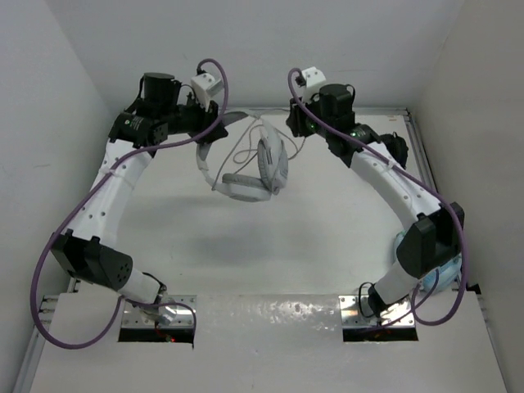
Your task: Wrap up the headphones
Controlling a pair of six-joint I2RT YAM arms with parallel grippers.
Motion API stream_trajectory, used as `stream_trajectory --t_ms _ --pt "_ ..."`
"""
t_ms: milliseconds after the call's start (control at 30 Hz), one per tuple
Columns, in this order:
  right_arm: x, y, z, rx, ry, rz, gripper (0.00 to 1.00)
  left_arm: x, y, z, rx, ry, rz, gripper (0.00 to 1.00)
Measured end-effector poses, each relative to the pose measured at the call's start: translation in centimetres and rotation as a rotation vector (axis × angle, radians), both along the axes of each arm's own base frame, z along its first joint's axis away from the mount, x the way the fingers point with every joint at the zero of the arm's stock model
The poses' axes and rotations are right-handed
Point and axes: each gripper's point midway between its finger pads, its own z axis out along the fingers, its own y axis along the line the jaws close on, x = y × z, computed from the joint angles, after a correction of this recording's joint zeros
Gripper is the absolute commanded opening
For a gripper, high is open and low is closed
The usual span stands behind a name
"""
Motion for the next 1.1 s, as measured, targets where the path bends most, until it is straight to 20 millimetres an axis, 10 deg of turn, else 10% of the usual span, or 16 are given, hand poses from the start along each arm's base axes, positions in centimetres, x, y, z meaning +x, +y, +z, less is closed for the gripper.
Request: stream_trajectory --t_ms 233,533,733,900,1100 --pt "-2.0 7.8 -10.0 0.257 0.175 0.202 0.46 -1.3 -1.9 7.3 -0.261 0.085 0.068 0.0" --pt "-2.9 17.1 -15.5 0.445 0.263 0.303 0.58 -1.8 -2.4 15.3 -0.445 0.01 0.09 0.0" --pt "-1.6 16.5 -17.8 0.433 0.266 0.209 0.58 -1.2 -2.7 16.2 -0.492 0.026 0.109 0.0" --pt "-0.9 15.5 -20.0 0.382 0.278 0.148 0.1 -0.3 -2.8 17.9 -0.536 0.017 0.121 0.0" --pt "-0.6 14.6 -21.0 0.342 0.281 0.102 0.0 1.0 -1.9 18.0 -0.57 0.044 0.187 0.0"
